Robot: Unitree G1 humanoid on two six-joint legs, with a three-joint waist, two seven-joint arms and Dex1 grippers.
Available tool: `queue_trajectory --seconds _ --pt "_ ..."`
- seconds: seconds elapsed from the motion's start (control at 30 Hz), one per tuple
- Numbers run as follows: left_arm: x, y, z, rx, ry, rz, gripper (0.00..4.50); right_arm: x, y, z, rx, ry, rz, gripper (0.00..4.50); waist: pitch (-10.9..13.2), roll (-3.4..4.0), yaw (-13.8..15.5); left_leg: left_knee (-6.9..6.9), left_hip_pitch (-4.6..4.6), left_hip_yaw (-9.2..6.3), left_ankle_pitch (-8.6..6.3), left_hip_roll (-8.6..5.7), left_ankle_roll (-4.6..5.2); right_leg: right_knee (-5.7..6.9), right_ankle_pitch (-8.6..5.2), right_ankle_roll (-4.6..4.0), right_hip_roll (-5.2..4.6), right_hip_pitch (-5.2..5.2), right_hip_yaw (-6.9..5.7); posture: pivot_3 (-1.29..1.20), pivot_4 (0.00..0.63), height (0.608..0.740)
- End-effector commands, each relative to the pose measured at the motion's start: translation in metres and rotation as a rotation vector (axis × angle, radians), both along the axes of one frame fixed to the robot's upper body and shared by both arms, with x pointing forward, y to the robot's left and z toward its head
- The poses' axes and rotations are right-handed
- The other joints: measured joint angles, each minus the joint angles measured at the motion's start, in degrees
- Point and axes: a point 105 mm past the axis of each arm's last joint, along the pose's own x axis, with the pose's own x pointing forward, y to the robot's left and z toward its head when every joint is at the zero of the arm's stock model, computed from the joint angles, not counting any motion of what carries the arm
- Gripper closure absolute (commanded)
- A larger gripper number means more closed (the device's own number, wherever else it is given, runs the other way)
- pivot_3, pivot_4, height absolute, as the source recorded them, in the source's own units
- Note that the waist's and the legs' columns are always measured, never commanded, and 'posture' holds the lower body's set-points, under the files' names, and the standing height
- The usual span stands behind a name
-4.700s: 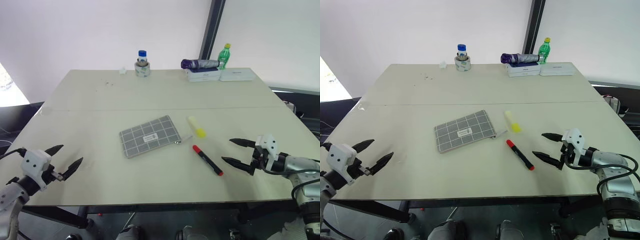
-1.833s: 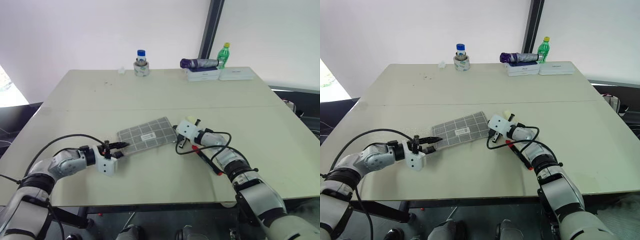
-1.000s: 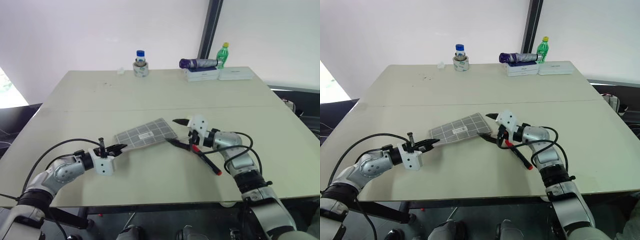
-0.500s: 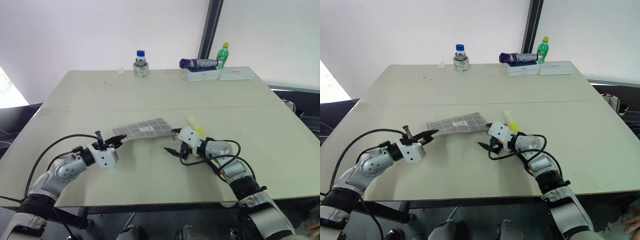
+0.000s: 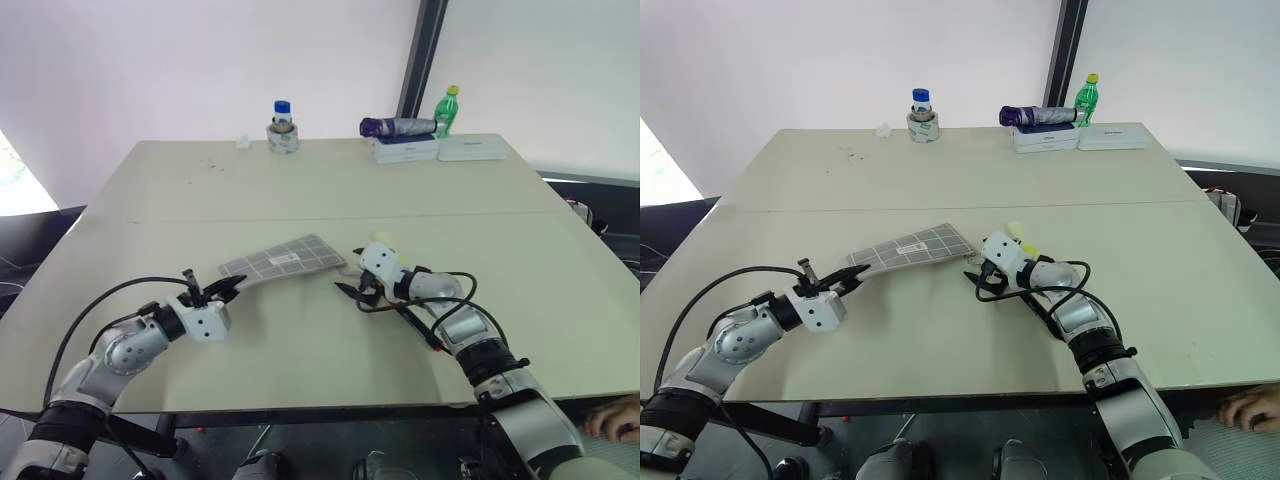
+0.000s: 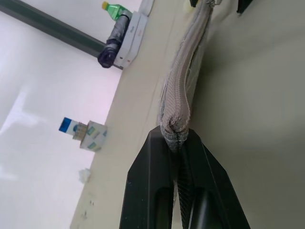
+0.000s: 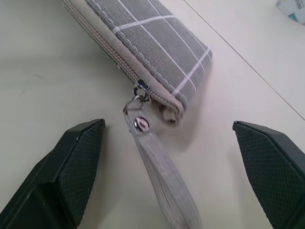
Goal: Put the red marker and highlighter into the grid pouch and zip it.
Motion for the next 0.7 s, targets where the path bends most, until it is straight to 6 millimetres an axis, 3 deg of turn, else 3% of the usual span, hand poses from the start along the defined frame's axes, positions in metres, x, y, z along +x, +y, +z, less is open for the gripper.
queue_trajectory --seconds 0.03,0.27,0.5,0.7 --pt "0.001 0.002 0.017 -0.033 -0.064 0.017 4.5 0.0 -0.002 0.004 0.007 0.0 0.0 0.82 0.0 0.0 -0.01 0.0 0.0 0.0 0.0 0.0 0.0 0.0 0.0 0.0 0.0 0.0 0.0 0.0 0.15 0.74" --pt "0.0 0.001 0.016 -0.041 -0.063 0.025 4.5 -0.004 -0.002 -0.004 -0.025 0.035 0.019 4.48 0.0 0.0 -0.12 -0.01 0.0 0.0 0.0 0.0 0.0 0.0 0.0 0.0 0.0 0.0 0.0 0.0 0.15 0.74" --pt "-0.004 -0.005 0.008 -0.041 -0.045 0.013 4.5 -0.012 0.025 0.015 0.079 0.031 0.094 4.48 0.0 0.0 -0.17 -0.01 0.0 -0.01 0.0 0.01 0.0 0.0 0.0 0.0 0.01 0.0 0.0 0.0 0.15 0.74" --pt "-0.006 -0.019 0.0 -0.037 -0.029 -0.019 4.5 -0.014 0.038 0.031 0.061 -0.022 0.157 4.48 0.0 0.0 -0.06 -0.01 -0.01 -0.01 0.0 0.01 0.0 0.0 0.0 0.0 0.0 -0.01 0.0 0.0 0.15 0.74"
